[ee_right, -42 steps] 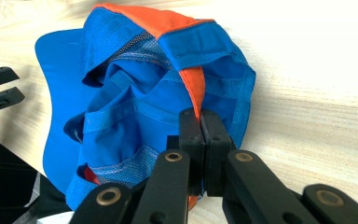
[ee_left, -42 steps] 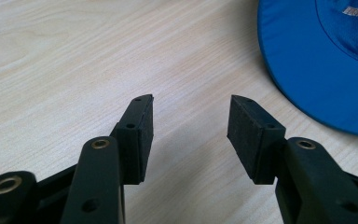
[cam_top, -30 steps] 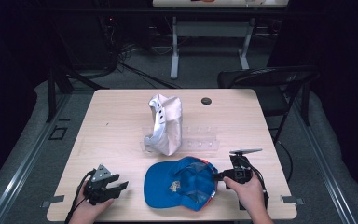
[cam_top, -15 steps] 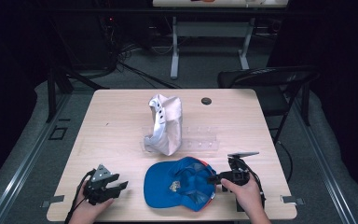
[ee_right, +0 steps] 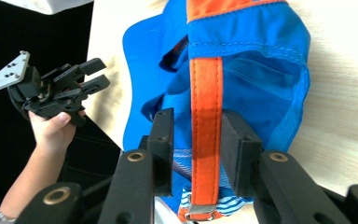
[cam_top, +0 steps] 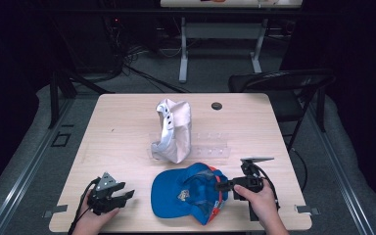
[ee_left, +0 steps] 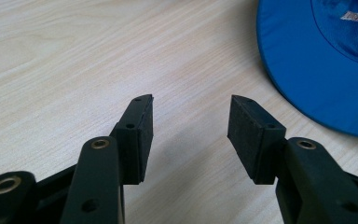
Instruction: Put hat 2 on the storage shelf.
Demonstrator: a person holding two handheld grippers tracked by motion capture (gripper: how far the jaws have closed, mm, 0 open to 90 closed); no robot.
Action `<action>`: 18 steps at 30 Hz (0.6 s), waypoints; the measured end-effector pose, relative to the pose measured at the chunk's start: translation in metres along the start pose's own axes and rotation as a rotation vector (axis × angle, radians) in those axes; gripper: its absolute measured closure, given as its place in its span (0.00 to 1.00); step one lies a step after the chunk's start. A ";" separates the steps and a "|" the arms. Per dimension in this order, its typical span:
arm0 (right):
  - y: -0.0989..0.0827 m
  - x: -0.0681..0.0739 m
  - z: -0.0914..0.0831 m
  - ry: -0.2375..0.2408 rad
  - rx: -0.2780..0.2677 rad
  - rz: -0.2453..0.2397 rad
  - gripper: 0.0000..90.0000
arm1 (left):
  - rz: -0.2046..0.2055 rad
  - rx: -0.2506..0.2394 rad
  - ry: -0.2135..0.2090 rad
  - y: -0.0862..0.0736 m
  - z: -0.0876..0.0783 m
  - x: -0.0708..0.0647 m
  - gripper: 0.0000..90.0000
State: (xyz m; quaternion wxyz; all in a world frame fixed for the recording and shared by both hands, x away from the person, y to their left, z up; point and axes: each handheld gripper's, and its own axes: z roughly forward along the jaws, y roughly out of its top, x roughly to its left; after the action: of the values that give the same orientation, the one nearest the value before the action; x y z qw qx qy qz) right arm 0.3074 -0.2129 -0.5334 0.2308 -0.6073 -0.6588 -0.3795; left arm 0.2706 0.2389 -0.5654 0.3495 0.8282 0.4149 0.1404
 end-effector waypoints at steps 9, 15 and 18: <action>0.002 0.006 -0.003 0.032 0.005 0.009 0.85 | 0.003 0.004 -0.002 0.000 0.000 0.000 0.57; 0.003 0.009 -0.003 -0.048 -0.021 0.012 0.86 | 0.009 0.006 -0.002 0.000 0.001 -0.001 0.57; 0.004 0.010 -0.003 -0.069 -0.023 0.017 0.86 | 0.009 0.006 -0.002 0.000 0.001 -0.001 0.57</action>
State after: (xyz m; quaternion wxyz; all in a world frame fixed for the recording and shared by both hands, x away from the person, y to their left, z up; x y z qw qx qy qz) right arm 0.3093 -0.2093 -0.5225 0.2044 -0.6282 -0.6566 -0.3639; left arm 0.2707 0.2378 -0.5663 0.3468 0.8312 0.4114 0.1400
